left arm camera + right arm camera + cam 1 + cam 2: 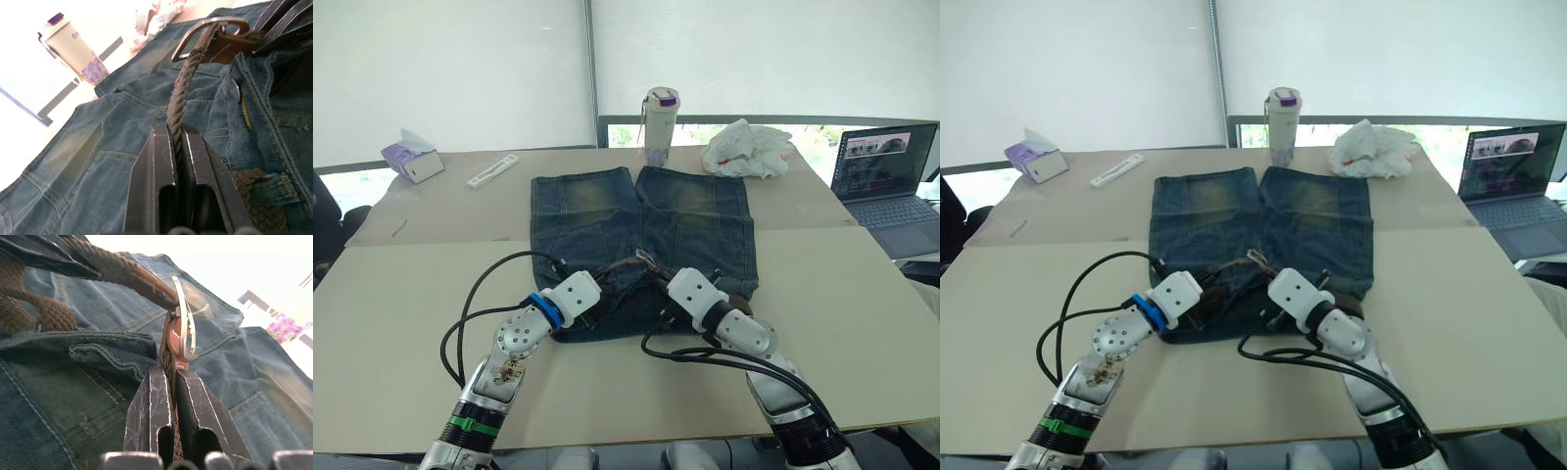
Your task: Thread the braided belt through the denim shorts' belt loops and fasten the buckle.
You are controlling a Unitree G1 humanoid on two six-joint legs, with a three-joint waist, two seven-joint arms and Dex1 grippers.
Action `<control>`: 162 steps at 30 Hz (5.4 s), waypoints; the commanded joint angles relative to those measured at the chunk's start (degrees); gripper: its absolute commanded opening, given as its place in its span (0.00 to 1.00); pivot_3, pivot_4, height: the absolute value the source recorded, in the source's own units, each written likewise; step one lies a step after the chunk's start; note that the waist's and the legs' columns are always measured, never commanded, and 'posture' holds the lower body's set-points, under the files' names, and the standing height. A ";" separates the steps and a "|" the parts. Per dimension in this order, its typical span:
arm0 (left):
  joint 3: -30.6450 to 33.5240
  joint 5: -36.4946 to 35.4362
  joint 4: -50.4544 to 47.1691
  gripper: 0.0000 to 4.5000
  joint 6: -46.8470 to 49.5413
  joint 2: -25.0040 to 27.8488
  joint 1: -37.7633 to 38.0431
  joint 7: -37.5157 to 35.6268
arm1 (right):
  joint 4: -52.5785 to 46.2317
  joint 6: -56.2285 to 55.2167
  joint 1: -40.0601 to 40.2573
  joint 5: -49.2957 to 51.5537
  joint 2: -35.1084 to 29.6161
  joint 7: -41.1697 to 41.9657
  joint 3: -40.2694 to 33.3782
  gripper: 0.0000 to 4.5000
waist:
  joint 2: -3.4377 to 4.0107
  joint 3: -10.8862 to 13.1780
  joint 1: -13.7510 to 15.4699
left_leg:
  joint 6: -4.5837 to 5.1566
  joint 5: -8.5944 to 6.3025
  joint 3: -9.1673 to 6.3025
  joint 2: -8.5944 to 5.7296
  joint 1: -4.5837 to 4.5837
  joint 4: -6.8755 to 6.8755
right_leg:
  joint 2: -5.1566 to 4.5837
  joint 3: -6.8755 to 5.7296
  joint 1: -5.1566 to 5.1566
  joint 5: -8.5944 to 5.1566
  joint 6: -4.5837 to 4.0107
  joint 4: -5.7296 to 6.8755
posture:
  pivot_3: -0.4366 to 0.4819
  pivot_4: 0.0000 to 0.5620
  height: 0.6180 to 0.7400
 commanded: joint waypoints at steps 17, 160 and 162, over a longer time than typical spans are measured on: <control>-4.87 3.02 3.10 0.00 -5.78 -2.15 -3.70 1.61 | -2.75 -2.77 -2.07 -1.33 -3.42 3.96 5.50 0.01 | 0.00 0.00 0.03 | 0.00 0.00 0.02 -0.03 0.01 0.01 | 0.00 0.00 0.01 0.00 0.00 0.00 | 0.48 0.27 1.00; 34.34 -93.05 -9.08 0.00 53.78 -10.21 -6.07 17.49 | -11.43 29.60 0.33 35.85 -11.54 13.95 -7.08 0.99 | -0.26 -0.04 0.48 | 0.01 -0.01 -0.27 -0.16 -0.21 0.13 | -0.03 -0.04 0.07 -0.06 0.16 -0.15 | 0.48 0.27 1.00; 34.65 -94.03 -9.33 0.00 53.89 -9.84 -4.86 17.76 | -12.34 30.62 -0.60 38.66 -10.37 13.06 -9.88 0.88 | -0.26 -0.04 0.48 | 0.01 -0.01 -0.27 -0.17 -0.20 0.13 | -0.05 -0.04 0.07 -0.06 0.16 -0.16 | 0.48 0.27 1.00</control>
